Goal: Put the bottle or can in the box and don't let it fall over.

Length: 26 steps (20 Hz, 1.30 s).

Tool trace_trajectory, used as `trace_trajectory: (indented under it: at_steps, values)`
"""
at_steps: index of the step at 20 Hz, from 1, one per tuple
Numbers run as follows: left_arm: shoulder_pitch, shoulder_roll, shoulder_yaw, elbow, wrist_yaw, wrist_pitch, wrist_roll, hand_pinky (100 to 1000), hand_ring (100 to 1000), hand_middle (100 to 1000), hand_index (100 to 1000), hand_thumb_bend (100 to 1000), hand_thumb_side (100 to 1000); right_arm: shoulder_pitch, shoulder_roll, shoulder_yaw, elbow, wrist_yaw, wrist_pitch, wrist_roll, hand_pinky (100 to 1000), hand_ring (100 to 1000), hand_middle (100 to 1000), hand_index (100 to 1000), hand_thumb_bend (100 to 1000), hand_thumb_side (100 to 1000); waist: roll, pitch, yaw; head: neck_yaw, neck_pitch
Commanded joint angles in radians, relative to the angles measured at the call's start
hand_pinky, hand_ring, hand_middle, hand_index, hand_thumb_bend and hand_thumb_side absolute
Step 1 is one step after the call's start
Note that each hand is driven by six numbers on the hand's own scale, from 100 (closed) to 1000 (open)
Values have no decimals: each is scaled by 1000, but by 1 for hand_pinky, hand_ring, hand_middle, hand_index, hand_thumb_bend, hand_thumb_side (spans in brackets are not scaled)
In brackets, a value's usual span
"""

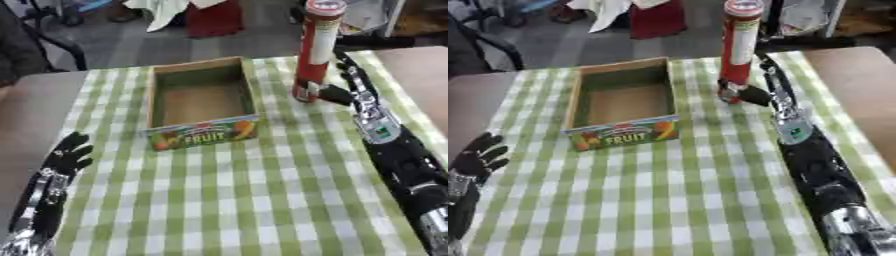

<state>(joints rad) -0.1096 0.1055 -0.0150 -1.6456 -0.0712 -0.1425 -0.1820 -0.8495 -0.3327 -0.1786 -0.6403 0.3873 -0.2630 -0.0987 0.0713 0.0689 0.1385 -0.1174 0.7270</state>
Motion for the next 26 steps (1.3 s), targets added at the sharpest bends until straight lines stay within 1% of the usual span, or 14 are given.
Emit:
trace_trajectory:
  at_steps: [1,16,26]
  values:
    - [-17,9,-1,-14,1,-3,-4,887,891,887,971,537,864,-36,-39,-7,6,-3,1,-16,1000,1000,1000,1000,676,393,-4,-8,4,-3,-13]
    - [-32,7,-6,-18,1,-3,-8,887,890,886,971,539,864,-74,-73,-17,45,-41,8,-38,1000,1000,1000,1000,674,396,-5,13,28,-8,-25]
    - [-54,3,-12,-23,4,-3,-15,887,890,885,971,539,863,-86,-93,-18,70,-55,10,-49,1000,1000,1000,1000,675,397,-7,39,58,-16,-44]
